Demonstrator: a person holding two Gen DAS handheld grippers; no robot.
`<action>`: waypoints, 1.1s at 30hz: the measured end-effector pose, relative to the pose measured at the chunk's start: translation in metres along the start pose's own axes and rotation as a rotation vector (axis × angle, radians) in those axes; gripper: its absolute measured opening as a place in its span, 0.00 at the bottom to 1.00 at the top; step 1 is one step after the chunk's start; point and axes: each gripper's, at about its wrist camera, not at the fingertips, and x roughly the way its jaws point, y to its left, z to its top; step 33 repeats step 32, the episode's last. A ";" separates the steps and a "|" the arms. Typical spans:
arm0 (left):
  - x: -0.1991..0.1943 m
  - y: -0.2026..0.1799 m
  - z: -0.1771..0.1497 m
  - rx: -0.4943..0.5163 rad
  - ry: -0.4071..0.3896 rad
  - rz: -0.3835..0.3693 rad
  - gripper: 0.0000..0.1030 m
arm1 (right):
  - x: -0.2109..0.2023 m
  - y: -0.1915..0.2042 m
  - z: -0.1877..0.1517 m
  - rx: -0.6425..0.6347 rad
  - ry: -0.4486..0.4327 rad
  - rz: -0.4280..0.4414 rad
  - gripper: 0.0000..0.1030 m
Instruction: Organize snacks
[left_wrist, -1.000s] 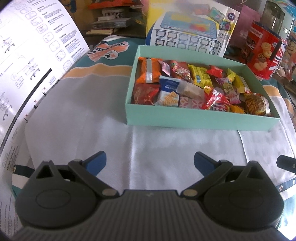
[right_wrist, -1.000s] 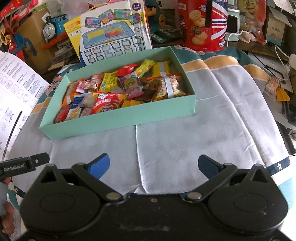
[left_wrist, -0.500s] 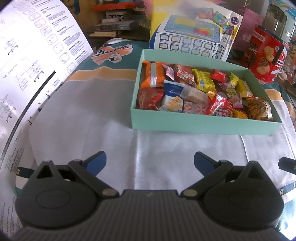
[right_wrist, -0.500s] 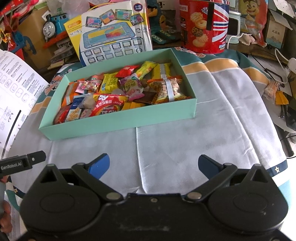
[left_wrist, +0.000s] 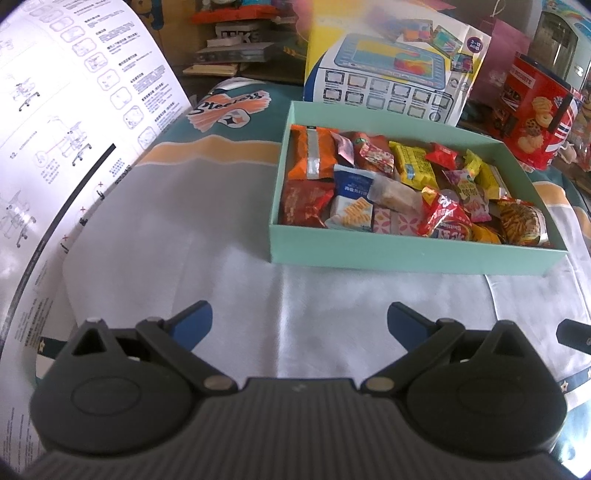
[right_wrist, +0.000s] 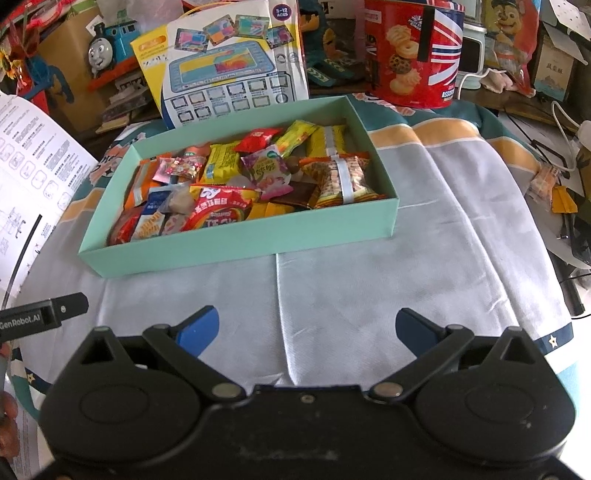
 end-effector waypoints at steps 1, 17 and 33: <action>0.001 0.000 0.000 0.001 0.004 -0.003 1.00 | 0.000 0.000 0.000 -0.001 0.001 -0.001 1.00; 0.005 -0.007 -0.002 0.061 0.014 0.003 1.00 | 0.006 -0.002 0.000 -0.008 0.020 0.001 1.00; 0.003 -0.024 0.011 0.148 -0.012 0.035 1.00 | 0.005 -0.003 0.003 0.000 0.013 -0.013 1.00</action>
